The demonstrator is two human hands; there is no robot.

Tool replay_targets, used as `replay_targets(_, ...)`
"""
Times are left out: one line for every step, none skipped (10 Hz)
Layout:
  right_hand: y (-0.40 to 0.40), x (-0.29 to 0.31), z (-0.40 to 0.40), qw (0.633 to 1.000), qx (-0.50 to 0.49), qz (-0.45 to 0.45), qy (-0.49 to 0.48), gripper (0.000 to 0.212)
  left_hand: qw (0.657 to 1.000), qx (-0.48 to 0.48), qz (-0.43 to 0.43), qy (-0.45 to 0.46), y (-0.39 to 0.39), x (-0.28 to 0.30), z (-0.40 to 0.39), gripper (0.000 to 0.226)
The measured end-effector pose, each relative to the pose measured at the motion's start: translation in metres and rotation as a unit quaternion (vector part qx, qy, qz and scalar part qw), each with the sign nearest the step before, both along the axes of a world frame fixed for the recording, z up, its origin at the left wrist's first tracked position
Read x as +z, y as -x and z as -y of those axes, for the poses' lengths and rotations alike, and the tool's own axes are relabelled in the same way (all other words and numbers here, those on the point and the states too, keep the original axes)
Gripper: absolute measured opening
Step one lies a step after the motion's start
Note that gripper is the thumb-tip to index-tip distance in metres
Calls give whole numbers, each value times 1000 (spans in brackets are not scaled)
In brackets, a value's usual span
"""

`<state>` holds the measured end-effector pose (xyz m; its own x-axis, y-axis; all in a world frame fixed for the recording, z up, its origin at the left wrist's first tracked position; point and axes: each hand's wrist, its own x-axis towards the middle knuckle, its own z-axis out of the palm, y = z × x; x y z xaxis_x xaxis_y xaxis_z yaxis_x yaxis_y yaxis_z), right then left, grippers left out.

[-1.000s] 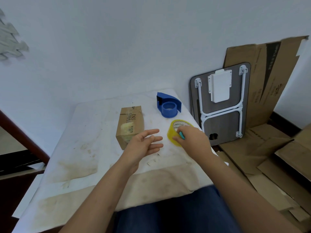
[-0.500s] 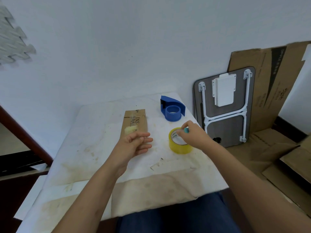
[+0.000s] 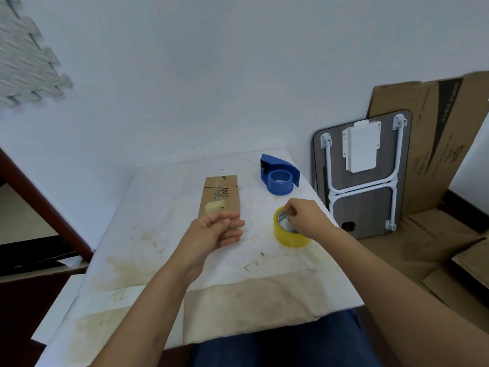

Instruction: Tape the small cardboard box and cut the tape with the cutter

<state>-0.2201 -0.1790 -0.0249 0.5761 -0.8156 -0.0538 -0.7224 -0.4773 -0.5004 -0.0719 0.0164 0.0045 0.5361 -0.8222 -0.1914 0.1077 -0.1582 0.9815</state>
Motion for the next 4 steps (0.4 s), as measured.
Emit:
replay_targets(5, 9, -3, 998, -14, 57, 13, 26, 1000, 4, 6, -10, 0, 0, 0, 25)
replay_targets(14, 28, -11, 995, 9, 95, 10, 23, 1000, -12, 21, -20, 4, 4, -6, 25)
replay_targets(25, 80, -27, 976, 41, 213, 10, 21, 997, -16, 70, -16, 9, 29, -14, 26)
replay_targets(59, 162, -59, 918, 61, 388, 60, 23, 979, 32, 198, 44, 6, 88, -39, 27)
